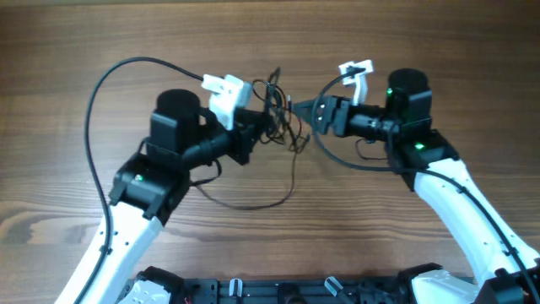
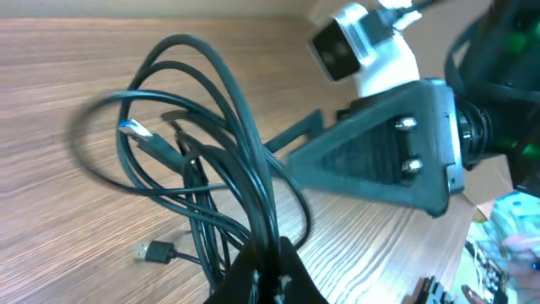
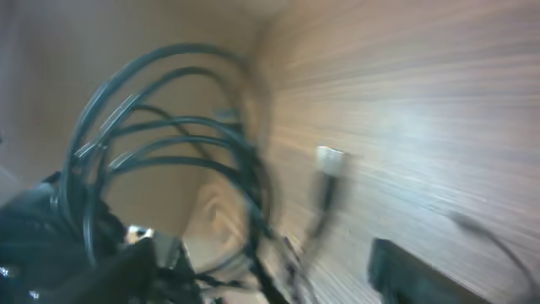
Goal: Untangle cables
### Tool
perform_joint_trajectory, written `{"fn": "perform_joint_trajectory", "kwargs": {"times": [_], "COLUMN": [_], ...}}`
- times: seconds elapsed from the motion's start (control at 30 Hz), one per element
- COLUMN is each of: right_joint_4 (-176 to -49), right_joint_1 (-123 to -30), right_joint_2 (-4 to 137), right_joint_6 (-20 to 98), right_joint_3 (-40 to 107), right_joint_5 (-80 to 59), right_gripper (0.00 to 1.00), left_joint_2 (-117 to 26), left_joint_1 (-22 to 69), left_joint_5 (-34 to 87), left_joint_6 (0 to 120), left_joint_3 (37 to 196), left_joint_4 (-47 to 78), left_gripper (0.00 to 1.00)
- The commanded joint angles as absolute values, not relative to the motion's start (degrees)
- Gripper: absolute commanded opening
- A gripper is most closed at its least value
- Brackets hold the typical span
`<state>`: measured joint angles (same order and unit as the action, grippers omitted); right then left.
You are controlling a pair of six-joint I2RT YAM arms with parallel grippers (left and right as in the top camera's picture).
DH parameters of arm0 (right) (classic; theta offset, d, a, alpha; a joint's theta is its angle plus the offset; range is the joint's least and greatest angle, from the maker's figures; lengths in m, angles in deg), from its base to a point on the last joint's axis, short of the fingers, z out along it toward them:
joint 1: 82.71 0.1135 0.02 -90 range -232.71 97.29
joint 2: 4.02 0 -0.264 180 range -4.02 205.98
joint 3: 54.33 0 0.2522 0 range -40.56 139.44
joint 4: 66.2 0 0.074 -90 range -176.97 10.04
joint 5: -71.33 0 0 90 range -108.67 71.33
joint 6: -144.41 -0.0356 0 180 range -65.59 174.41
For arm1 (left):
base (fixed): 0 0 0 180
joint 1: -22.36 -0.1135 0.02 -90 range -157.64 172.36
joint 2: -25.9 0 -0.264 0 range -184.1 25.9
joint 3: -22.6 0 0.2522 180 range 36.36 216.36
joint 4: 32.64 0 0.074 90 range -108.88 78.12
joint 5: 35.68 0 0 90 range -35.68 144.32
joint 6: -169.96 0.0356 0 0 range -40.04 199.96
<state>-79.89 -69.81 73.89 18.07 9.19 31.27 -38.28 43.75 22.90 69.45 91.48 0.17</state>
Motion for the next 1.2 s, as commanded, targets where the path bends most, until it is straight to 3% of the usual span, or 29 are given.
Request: {"fn": "perform_joint_trajectory", "kwargs": {"times": [0.0, 0.17, 0.33, 0.5, 0.63, 0.7, 1.0, 1.1, 1.17], "right_joint_4": [-82.93, -83.36, -78.86, -72.63, -70.58, -70.56, -70.51, -70.16, -70.18], "right_joint_1": [-72.56, -73.26, -73.26, -72.91, -71.56, -70.83, -70.31, -70.48, -71.25], "right_joint_2": [74.13, 74.15, 74.20, 74.94, 76.14, 77.21, 79.03, 79.03, 79.03], "right_joint_6": [26.53, 34.58, 46.75, 47.19, 46.95, 46.95, 46.38, 44.56, 40.96], "right_joint_3": [9.63, 9.63, 9.63, 9.63, 9.63, 9.63, 9.63, 9.63, 9.63], "right_joint_5": [31.09, 35.75, 49.56, 58.52, 59.66, 59.59, 61.08, 58.89, 53.82], "right_gripper": [0.88, 1.00, 1.00, 1.00, 0.93, 0.87, 0.24, 0.17, 0.06], "left_joint_2": [-37.13, -37.24, -38.26, -39.81, -40.54, -40.58, -40.67, -40.64, -40.64], "left_joint_1": [40.19, 37.11, 36.06, 36.06, 36.06, 36.06, 36.08, 36.08, 36.08], "left_joint_5": [11.91, -3.78, -15.76, -19.83, -20.46, -22.21, -22.32, -20.88, -19.85], "left_joint_6": [74.18, 83.14, 87.31, 87.25, 87.25, 87.20, 86.57, 85.76, 84.05], "left_joint_3": [91.65, 91.65, 91.65, 91.65, 91.65, 91.65, 91.65, 91.65, 91.65], "left_joint_4": [0.47, 2.44, 2.59, 2.42, 2.14, 0.96, -0.62, -0.62, -0.60], "left_gripper": [0.04, 0.04, 0.04, 0.04, 0.04, 0.04, 0.04, 0.08, 0.08]}}
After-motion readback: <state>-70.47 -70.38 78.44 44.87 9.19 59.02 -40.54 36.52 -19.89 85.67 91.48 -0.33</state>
